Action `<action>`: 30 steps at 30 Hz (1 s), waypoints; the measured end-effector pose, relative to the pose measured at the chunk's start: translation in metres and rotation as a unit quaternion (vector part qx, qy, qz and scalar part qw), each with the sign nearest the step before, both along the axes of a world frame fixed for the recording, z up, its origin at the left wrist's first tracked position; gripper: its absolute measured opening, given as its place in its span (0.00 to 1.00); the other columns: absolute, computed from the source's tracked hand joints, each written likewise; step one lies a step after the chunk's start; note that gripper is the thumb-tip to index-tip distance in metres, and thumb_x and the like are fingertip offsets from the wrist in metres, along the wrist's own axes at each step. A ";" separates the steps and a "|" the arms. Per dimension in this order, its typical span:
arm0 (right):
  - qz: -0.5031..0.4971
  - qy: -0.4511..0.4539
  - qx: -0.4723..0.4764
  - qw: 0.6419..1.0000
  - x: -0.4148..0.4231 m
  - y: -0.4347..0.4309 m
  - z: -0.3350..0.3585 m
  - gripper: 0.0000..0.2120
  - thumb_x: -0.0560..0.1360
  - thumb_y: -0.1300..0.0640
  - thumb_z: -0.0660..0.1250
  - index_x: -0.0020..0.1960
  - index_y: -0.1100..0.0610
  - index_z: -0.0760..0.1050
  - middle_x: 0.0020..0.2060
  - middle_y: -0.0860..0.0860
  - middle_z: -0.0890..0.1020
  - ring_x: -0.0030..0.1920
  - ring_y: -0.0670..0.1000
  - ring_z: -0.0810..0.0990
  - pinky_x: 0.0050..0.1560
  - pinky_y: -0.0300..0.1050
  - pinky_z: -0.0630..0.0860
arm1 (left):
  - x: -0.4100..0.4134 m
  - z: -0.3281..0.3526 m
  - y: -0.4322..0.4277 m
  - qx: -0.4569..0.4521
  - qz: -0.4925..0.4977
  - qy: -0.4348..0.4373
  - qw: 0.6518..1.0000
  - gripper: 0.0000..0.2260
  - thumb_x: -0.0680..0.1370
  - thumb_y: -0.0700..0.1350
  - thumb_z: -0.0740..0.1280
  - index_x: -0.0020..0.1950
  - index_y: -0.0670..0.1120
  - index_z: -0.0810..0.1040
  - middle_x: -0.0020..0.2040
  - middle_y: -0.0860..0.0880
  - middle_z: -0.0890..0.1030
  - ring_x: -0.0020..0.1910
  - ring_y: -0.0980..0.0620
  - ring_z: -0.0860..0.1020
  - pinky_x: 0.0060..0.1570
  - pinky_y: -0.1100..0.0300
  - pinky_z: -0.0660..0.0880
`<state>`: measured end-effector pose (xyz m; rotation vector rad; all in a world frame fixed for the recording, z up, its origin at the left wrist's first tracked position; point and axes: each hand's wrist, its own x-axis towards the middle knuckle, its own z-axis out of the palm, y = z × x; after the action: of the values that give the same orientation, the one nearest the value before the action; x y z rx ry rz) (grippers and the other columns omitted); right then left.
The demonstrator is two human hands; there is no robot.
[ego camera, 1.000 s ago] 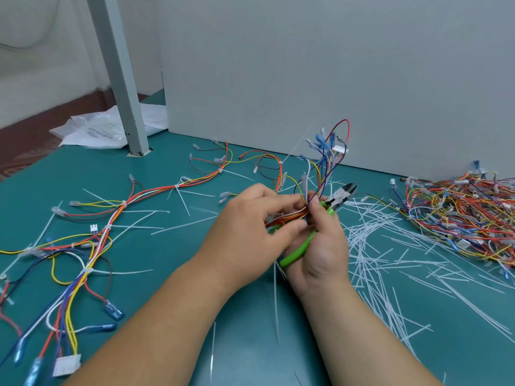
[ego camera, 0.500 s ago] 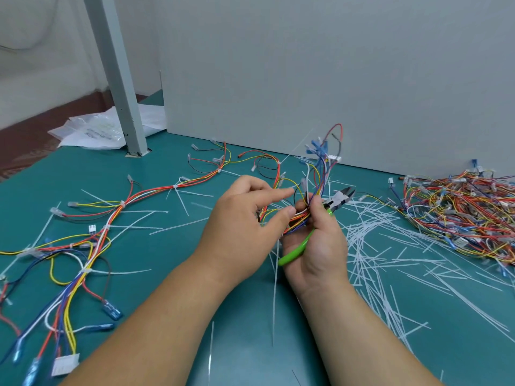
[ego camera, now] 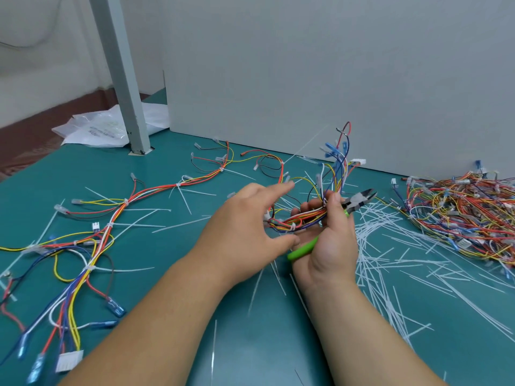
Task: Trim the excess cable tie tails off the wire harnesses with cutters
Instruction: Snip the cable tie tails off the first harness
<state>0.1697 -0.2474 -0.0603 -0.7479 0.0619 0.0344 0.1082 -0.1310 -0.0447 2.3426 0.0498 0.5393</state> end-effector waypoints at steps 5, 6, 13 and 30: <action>0.013 -0.012 0.006 1.000 0.001 0.001 -0.003 0.09 0.81 0.51 0.68 0.58 0.54 0.78 0.37 0.50 0.82 0.39 0.50 0.81 0.43 0.46 0.78 | 0.003 -0.003 -0.003 -0.146 0.033 0.003 0.989 0.49 0.66 0.55 0.81 0.77 0.69 0.53 0.48 0.62 0.83 0.47 0.65 0.80 0.47 0.75 0.71; 0.017 -0.018 0.004 1.000 0.000 0.001 -0.003 0.11 0.79 0.51 0.69 0.59 0.54 0.79 0.38 0.51 0.83 0.41 0.51 0.82 0.43 0.46 0.78 | 0.005 -0.004 -0.003 -0.186 0.040 -0.001 0.982 0.48 0.66 0.53 0.82 0.78 0.66 0.55 0.47 0.60 0.84 0.45 0.63 0.81 0.47 0.74 0.73; 0.055 -0.018 0.021 0.998 -0.001 0.001 -0.002 0.09 0.81 0.55 0.68 0.60 0.55 0.81 0.46 0.55 0.83 0.45 0.53 0.84 0.52 0.57 0.83 | 0.006 0.001 -0.005 -0.268 0.037 0.002 0.963 0.16 0.71 0.44 0.80 0.56 0.54 0.83 0.42 0.54 0.85 0.39 0.62 0.81 0.40 0.76 0.71; 0.041 0.000 0.007 0.999 -0.002 0.001 0.003 0.07 0.84 0.55 0.64 0.55 0.54 0.81 0.38 0.51 0.83 0.36 0.48 0.81 0.36 0.45 0.81 | 0.006 0.000 -0.004 -0.215 -0.073 0.021 0.974 0.09 0.75 0.40 0.77 0.49 0.54 0.87 0.44 0.59 0.86 0.44 0.63 0.83 0.47 0.72 0.74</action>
<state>0.1676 -0.2468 -0.0572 -0.7358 0.0307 0.1121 0.1145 -0.1355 -0.0450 1.9155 0.0109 0.3635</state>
